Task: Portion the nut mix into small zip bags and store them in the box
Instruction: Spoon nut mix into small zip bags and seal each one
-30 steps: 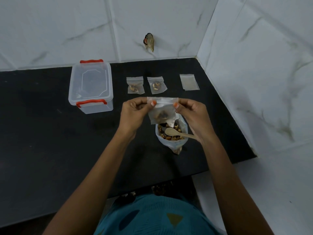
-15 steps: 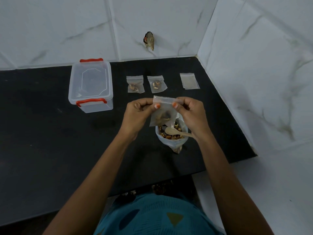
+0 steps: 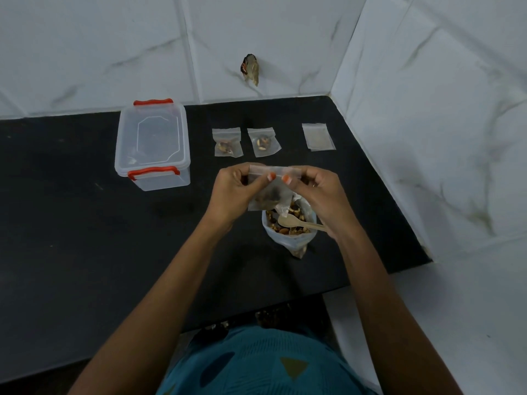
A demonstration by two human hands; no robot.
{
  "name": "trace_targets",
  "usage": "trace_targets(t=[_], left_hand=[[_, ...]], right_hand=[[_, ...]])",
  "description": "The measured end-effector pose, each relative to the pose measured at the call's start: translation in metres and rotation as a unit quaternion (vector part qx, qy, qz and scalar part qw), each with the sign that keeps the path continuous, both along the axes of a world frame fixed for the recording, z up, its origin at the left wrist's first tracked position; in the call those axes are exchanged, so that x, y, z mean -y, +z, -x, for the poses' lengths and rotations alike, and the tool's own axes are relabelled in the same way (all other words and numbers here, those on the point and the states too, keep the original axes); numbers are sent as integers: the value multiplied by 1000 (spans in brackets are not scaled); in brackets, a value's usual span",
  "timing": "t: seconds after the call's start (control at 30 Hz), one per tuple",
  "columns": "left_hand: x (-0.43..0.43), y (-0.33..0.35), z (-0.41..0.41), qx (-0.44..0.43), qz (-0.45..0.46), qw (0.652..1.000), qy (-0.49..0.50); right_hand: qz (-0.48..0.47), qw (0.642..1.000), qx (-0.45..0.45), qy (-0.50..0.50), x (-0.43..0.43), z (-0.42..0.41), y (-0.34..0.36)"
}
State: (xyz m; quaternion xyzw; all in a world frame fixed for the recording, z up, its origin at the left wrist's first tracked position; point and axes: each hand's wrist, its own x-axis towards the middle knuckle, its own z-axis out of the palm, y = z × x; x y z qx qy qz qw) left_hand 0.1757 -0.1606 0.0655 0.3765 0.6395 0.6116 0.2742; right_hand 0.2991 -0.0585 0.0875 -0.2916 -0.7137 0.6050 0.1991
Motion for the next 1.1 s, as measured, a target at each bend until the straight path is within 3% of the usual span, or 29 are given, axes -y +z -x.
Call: trace_targets(t=[0.2, 0.33, 0.57, 0.73, 0.93, 1.1], left_hand=[[1, -1, -2, 34, 2, 999, -3], [5, -5, 0, 64, -8, 998, 8], [8, -4, 4, 47, -16, 998, 28], [9, -7, 4, 89, -20, 993, 69], [7, -8, 1, 145, -22, 989, 6], [3, -4, -1, 92, -9, 996, 2]], right_hand=[[-70, 997, 21, -23, 3, 8, -4], [-26, 996, 7, -82, 1, 8, -2], [-27, 998, 16, -57, 3, 4, -6], [14, 997, 9, -75, -2, 0, -9], [-24, 996, 3, -89, -2, 6, -8], [-31, 996, -1, -80, 0, 9, -7]])
